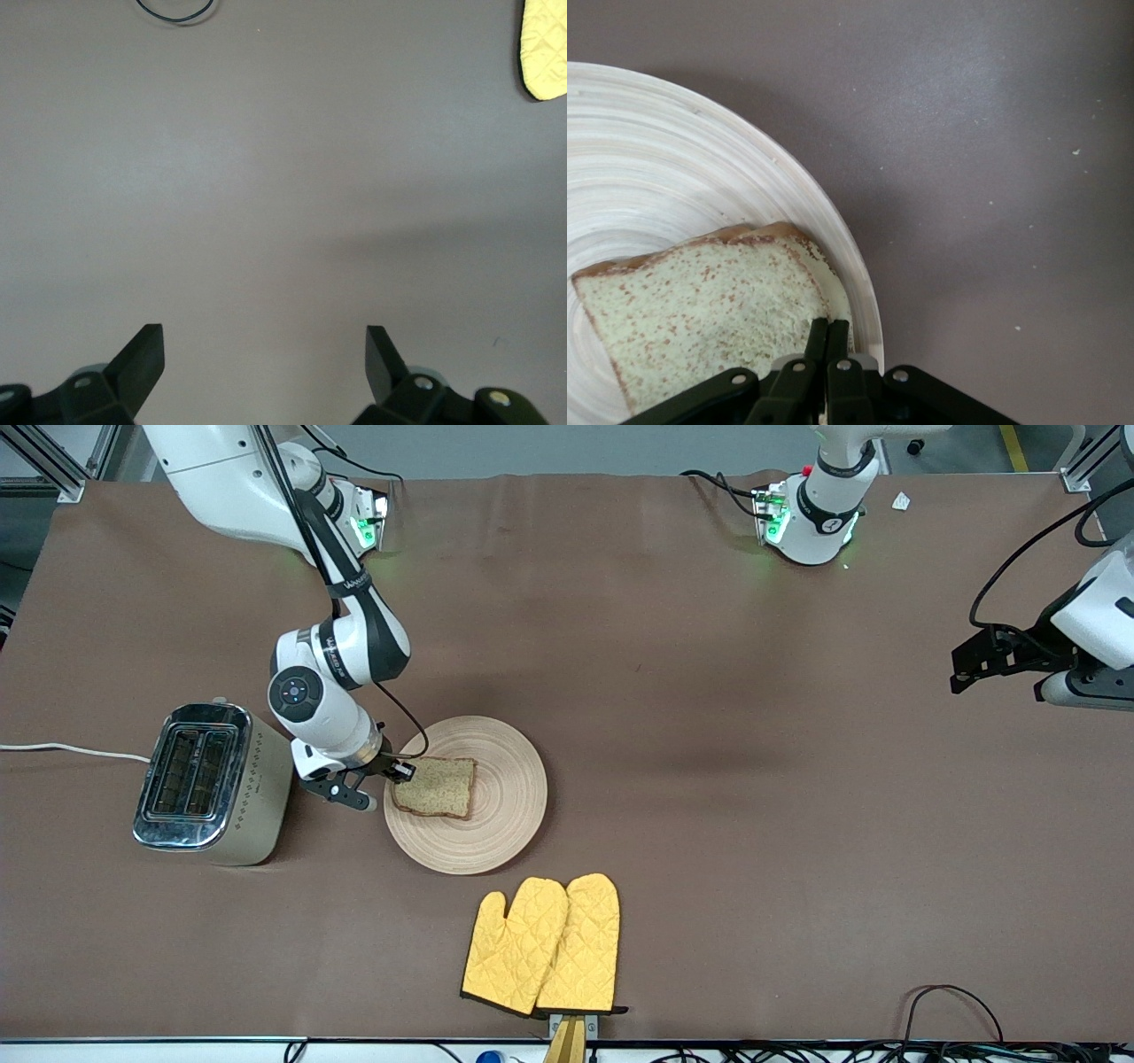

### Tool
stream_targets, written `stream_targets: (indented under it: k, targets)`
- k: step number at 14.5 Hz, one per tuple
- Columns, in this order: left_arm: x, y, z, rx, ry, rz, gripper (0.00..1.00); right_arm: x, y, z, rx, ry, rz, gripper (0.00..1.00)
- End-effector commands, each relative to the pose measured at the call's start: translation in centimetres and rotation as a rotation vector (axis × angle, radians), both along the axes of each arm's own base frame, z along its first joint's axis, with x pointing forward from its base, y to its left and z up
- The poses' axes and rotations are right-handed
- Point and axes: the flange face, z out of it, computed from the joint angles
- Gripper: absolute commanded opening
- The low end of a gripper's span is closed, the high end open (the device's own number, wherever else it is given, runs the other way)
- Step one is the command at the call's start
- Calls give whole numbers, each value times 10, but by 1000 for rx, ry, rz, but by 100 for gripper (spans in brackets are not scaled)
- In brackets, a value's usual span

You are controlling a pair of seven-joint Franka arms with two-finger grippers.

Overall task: Move plate and put bread in toaster
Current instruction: 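Lift the bread with the right gripper over the toaster slot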

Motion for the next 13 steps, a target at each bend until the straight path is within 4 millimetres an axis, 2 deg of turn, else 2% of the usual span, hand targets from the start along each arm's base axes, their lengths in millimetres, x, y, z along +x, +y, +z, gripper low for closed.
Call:
stream_targets:
  k: [1,3,4,6,8,10,13]
  targets:
    - [1,4,6,3,11,18,100,17,5,48,14,43,-17,0]
    - [-1,13,3,5,33,29,100,23,3,100,17,86,-6,0]
    - [0,13,3,5,33,30,100,28,-4,128,19,105,-11,0]
    - [0,14,5,4,30,33,100,29,-3,185,17,144,34,0]
    - [0,14,5,4,30,38,100,30,-4,231,4,178,57,0]
    - [0,15,5,6,30,36,100,26,-12,265,-91,181,99,0]
    - [1,18,2,6,34,44,100,23,-29,290,-243,185,190,0]
